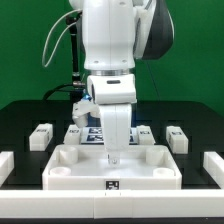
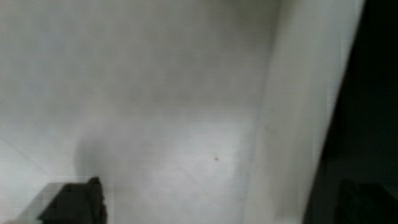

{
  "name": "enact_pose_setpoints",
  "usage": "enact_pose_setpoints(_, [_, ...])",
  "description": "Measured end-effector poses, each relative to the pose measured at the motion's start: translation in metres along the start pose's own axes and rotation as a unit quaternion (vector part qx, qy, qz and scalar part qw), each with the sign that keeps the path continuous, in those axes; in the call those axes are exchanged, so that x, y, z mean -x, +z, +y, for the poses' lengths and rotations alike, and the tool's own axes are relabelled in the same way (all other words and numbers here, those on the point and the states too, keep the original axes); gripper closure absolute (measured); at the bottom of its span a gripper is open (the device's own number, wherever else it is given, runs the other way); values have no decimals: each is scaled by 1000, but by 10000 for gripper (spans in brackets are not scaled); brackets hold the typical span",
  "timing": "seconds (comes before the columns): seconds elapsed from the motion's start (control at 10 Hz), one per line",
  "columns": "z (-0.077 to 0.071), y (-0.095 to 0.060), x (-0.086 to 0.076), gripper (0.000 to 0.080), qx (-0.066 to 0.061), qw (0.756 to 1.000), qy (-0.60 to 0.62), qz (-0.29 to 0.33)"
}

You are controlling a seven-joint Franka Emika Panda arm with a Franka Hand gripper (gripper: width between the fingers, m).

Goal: Assemble desk

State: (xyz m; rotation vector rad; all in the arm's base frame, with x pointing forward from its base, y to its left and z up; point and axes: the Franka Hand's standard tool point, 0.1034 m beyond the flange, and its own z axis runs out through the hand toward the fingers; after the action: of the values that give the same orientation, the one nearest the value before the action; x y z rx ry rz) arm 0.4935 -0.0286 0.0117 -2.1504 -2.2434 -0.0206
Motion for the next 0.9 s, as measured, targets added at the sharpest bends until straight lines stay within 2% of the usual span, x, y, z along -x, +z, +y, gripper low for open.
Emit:
enact_pose_setpoints(0.1, [0,1,0,159,-1,1000,0,0])
enact_pose_setpoints(0.2, [-1,1,0,320,-1,1000,0,0])
enact_pose_setpoints(0.3, [-1,1,0,522,-1,1000,0,0])
enact_pose_setpoints(0.4, [-1,1,0,522,-1,1000,1,0])
enact_pose_setpoints(0.5, [-1,2,0,669,-2,1000,1,0])
enact_pose_setpoints(0.6, [-1,1,1,669,-1,1000,1,0])
enact_pose_setpoints(0.7, [-1,1,1,745,0,1000,2,0])
enact_pose_setpoints(0.9, [-1,1,1,745,0,1000,2,0])
